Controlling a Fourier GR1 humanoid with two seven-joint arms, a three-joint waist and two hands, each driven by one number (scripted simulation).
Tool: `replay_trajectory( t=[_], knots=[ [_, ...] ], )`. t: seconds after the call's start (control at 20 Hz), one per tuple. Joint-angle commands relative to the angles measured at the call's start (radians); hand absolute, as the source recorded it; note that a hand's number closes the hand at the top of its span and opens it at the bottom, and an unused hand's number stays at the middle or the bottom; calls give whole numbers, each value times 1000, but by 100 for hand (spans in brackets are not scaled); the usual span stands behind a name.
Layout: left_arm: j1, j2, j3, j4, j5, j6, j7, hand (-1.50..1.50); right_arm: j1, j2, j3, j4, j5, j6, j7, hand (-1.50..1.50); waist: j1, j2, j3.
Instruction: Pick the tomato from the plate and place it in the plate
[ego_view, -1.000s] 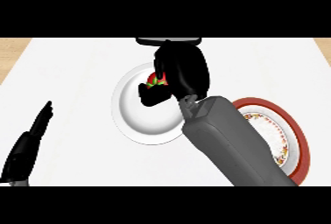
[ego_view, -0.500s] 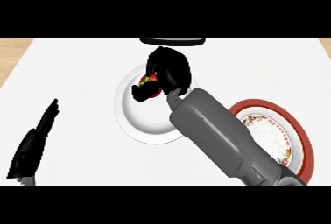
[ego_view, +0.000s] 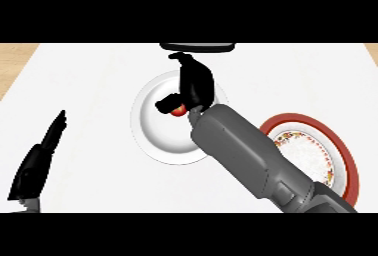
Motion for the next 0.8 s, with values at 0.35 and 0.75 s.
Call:
replay_trajectory(
  t=[0.35, 0.75],
  knots=[
    [28, 8, 44, 16, 11, 4, -16, 0, 91, -40, -188, -73, -41, -278, -112, -150, -50, -9, 0],
    [53, 17, 64, -22, 17, -1, -3, 0, 462, -193, -285, -529, -222, -175, -383, -150, -66, -13, 1]
  ],
)
